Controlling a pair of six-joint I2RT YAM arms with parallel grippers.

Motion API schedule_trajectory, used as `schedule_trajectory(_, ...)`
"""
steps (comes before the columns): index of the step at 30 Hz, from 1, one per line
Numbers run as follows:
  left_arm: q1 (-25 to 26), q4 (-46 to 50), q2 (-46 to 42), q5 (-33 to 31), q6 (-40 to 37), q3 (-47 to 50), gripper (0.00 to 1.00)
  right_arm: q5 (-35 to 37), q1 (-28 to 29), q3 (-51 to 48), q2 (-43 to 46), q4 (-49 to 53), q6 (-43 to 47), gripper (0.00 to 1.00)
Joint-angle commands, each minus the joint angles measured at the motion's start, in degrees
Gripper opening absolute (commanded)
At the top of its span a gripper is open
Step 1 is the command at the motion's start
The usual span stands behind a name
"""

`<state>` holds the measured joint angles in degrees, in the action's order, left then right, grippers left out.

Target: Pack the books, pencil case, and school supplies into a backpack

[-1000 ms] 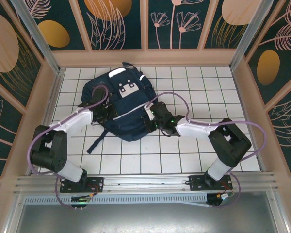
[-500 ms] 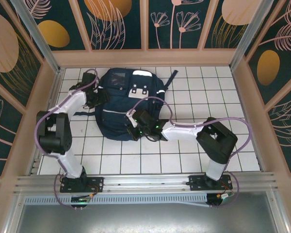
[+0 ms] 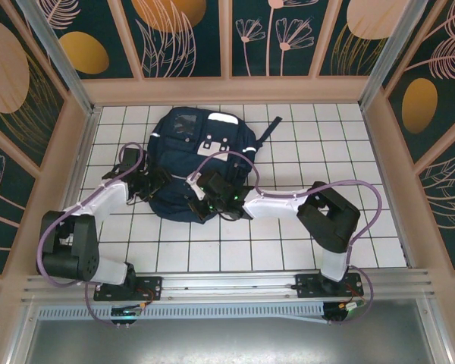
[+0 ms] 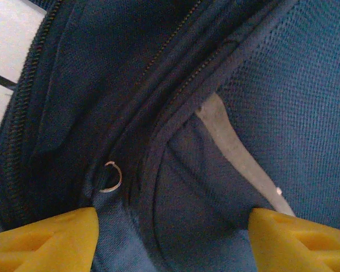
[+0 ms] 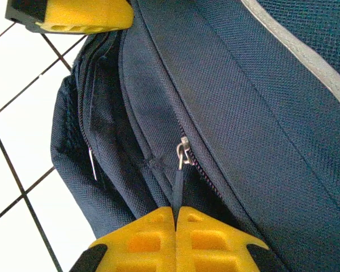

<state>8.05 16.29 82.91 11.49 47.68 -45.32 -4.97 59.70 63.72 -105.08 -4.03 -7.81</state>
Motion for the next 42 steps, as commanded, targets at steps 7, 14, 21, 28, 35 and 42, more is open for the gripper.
schedule_trajectory(7,0.38,0.35,10.57,-7.61,-1.14,-9.18,0.03,4.68,1.49,-2.48,3.02,3.63,-0.11,0.0)
schedule_trajectory(14,-0.62,6.91,12.0,-9.97,-9.87,-16.46,0.0,7.37,-3.88,-11.31,10.08,5.41,-1.5,0.0)
schedule_trajectory(21,-2.51,14.8,21.74,-9.89,-23.14,-30.23,0.0,8.84,-9.07,-16.39,14.97,6.64,-0.13,0.0)
schedule_trajectory(28,-5.15,22.83,32.09,-6.29,-27.8,-47.76,0.12,6.62,-7.28,-14.37,14.52,5.98,3.42,0.0)
schedule_trajectory(35,-3.58,15.48,14.28,0.66,-12.39,-30.14,0.47,2.5,-4.82,-8.9,9.62,2.34,2.09,0.0)
schedule_trajectory(42,2.06,11.17,7.14,1.61,-5.46,-17.53,0.52,-8.05,-10.08,-4.88,7.94,2.34,6.97,0.38)
